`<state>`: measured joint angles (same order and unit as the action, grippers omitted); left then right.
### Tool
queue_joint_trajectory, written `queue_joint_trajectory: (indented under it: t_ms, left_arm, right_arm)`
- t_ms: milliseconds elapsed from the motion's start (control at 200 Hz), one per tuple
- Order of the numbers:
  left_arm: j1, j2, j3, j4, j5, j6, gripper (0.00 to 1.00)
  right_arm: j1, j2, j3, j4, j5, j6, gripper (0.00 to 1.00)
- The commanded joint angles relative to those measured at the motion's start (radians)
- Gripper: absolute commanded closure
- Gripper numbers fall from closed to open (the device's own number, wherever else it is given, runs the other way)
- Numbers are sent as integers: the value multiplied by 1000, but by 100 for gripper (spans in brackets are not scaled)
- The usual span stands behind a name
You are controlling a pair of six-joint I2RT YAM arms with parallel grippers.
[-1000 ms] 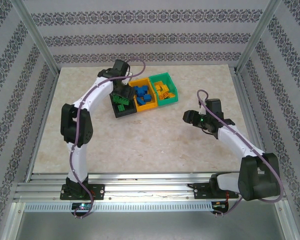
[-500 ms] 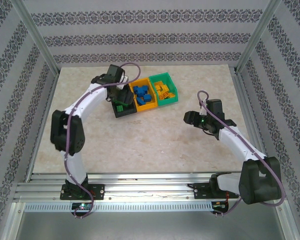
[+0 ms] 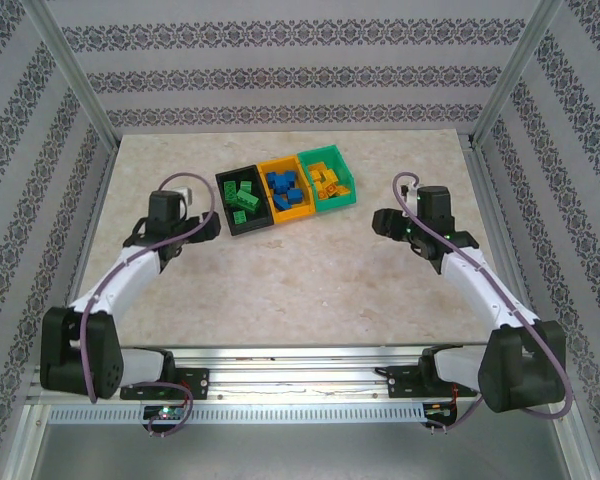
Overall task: Sort the legos into containers by color
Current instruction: Reset both arms
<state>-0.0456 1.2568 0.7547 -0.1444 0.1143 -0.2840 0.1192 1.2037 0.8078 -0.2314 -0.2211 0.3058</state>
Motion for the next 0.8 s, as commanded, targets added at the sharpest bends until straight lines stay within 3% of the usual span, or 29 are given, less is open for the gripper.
queue_joint_trajectory:
  t_ms: [0,60,295,395,560,675,794]
  left_arm:
    - [46,-90,-79,209,15,-104,5]
    - [65,-133,-121,239,-8,-123,0]
    - [92,-282,-308,377,-151,-138,0]
    - [92,-346,-410,470,-254,-151,0]
    - [94,-423,-559,644,-385,-101,0]
    - [94,-429,-553,602,-405,-33,0]
    - [94,-389,-546,615,-403,29,0]
  right_arm:
    - [-20,-64,11,50,76,-56,40]
    - [-28,-95,-2,69,104,-67,38]
    - [-65,-178,-82,178,211,-98,30]
    - [-68,-191,-126,217,265,-119,17]
    - [-69,-187,-239,356,480,-97,2]
    - [-69,-155,-320,498,607,-85,2]
    - [-76,-105,-386,633,620,-130,2]
